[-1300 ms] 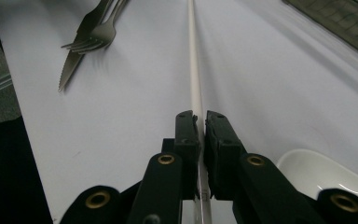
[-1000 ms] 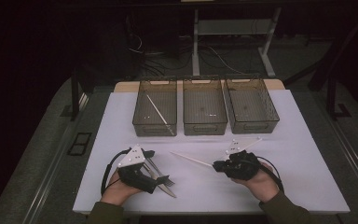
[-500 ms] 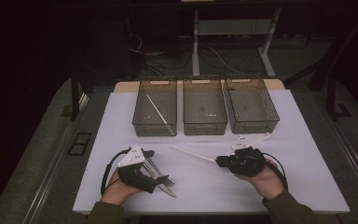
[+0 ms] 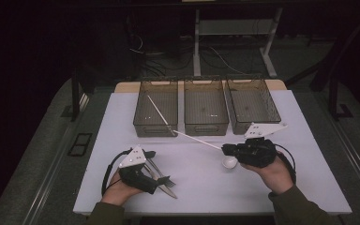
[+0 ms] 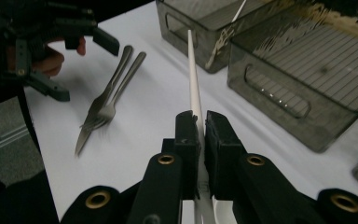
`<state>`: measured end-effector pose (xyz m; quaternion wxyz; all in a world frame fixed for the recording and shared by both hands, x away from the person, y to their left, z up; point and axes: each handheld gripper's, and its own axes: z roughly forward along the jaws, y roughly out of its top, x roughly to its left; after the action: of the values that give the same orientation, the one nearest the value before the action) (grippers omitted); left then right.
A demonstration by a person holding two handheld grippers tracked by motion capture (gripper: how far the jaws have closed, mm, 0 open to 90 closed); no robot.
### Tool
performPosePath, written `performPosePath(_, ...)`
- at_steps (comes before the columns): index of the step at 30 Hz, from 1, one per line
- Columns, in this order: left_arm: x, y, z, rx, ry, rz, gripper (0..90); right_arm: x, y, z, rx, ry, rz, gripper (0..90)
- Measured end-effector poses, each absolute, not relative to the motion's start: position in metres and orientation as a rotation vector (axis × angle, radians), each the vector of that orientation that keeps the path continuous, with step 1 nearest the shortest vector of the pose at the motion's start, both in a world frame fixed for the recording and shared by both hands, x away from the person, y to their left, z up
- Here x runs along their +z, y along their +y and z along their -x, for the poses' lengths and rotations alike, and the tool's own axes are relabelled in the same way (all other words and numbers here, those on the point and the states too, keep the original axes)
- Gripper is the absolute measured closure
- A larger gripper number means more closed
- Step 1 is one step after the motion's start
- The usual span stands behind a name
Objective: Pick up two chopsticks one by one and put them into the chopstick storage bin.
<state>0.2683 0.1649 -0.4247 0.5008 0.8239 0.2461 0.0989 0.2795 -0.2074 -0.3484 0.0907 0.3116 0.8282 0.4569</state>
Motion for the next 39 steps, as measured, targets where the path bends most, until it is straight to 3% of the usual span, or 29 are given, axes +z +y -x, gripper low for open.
performPosePath(15,-0.424,0.163,-0.267,0.238,0.592,-1.993,0.0,-0.324,-0.188,-0.297,1.372,2.381,-0.917,83.9)
performPosePath(39,-0.422,0.164,-0.266,0.238,0.580,-1.980,0.0,-0.311,-0.132,-0.367,1.282,2.361,-0.974,83.9)
